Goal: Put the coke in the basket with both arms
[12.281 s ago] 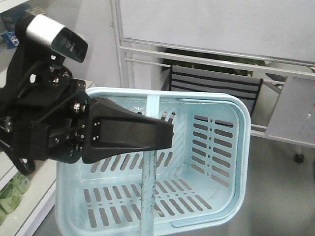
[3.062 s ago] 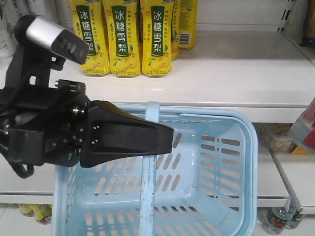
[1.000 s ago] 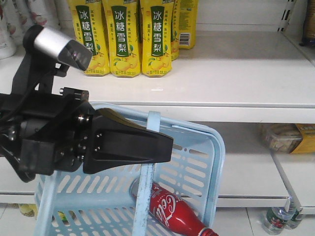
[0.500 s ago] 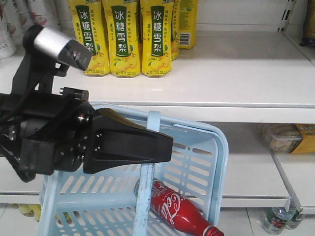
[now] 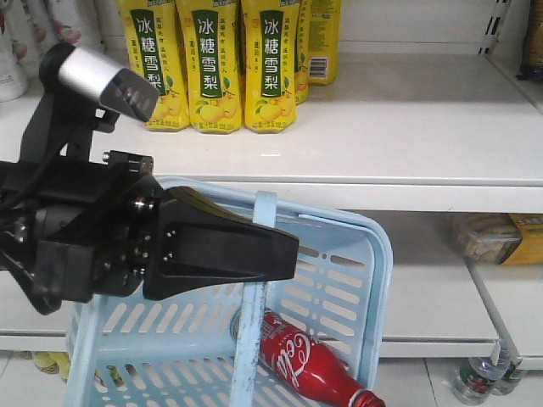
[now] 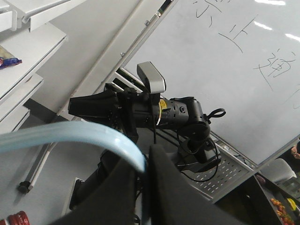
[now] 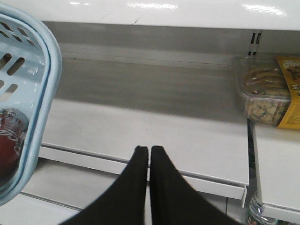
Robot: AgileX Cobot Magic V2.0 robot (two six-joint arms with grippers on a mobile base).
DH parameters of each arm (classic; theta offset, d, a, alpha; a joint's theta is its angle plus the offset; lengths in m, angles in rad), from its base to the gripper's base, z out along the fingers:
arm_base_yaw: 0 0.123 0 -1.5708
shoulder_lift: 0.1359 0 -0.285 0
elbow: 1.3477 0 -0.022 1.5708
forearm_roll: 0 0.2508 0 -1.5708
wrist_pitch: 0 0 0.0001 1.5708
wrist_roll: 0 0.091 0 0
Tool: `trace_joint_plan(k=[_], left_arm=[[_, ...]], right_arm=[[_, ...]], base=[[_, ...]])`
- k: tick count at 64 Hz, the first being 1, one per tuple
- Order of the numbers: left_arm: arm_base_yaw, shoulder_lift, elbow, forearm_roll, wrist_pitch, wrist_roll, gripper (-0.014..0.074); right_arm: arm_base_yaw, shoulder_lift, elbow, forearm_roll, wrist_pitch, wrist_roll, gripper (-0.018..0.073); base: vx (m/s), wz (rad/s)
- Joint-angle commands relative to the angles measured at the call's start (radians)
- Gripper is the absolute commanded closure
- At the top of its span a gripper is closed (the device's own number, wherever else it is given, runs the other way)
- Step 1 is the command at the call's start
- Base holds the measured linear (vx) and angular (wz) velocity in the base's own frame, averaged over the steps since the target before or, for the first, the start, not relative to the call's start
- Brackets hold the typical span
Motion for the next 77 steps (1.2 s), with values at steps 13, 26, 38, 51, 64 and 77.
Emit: trace_joint_plan(k=[13, 26, 38, 51, 64, 77], left_arm=[[-0.002, -0.032, -0.036, -0.145, -0.111, 0.007, 0.0603], [-0.002, -0.034, -0.035, -0.138, -0.092, 0.063, 0.0603], [-0.002, -0.034, -0.035, -0.158, -0.023, 0.28, 0.0603], [-0.002, -0.034, -0.035, -0.239, 0.048, 0.532, 0.0603], [-0.002, -0.034, -0.035, -0.346, 0.185, 0.714, 0.0603], [-0.002, -0.034, -0.035, -0.465, 0.337, 0.773, 0.0603]], right_arm=[[-0.002, 0.012, -0.024, -0.019, -0.07, -0.002, 0.0561], [-0.002, 0.012, -0.024, -0.019, -0.07, -0.002, 0.0561], [-0.002, 0.012, -0.024, -0.019, -0.07, -0.002, 0.0561], [-0.002, 0.012, -0.024, -0.019, -0.07, -0.002, 0.0561], [-0.002, 0.012, -0.024, -0.019, -0.07, -0.002, 0.0561], [-0.002, 0.012, -0.024, -0.019, -0.07, -0.002, 0.0561]], base=[[0.0, 0.0], [0.0, 0.0], [0.0, 0.0], [0.0, 0.0], [0.0, 0.0], [0.0, 0.0]])
